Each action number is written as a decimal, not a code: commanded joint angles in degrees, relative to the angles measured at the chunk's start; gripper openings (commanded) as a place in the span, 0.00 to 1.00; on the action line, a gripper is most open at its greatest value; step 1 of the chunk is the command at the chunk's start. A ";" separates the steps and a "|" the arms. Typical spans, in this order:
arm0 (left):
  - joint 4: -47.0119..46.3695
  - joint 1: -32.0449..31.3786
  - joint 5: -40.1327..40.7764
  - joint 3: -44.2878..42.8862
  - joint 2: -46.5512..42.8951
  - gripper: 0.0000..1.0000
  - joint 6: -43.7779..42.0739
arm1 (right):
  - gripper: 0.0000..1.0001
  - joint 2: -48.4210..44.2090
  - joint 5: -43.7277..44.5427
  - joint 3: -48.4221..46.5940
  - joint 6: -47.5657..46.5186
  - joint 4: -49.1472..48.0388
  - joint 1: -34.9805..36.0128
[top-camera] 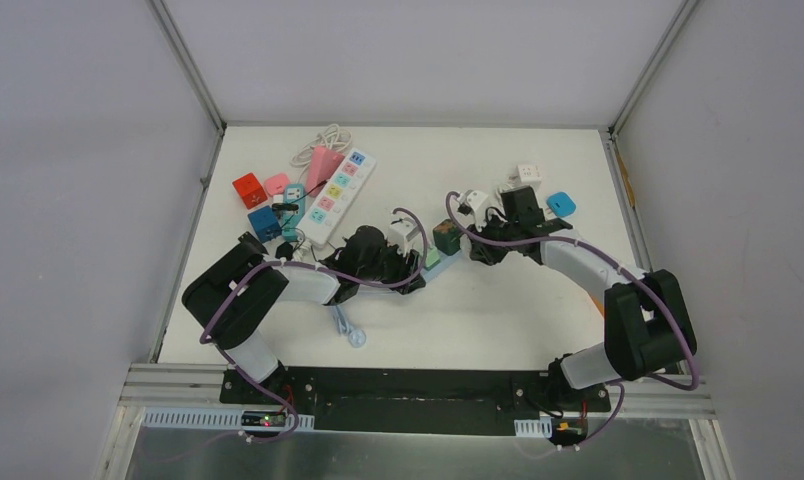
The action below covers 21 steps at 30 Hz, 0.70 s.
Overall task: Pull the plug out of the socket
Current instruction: Remove the plug from the socket.
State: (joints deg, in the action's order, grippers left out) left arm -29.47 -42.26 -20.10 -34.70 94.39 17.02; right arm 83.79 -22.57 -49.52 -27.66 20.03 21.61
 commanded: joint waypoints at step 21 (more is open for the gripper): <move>5.47 1.39 1.65 1.57 2.20 0.00 1.79 | 0.00 -1.71 -4.14 2.72 -5.52 6.77 3.04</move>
State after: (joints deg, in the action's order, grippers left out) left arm -29.56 -41.89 -20.32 -34.70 94.61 16.97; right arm 82.98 -24.47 -48.93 -30.61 21.04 21.69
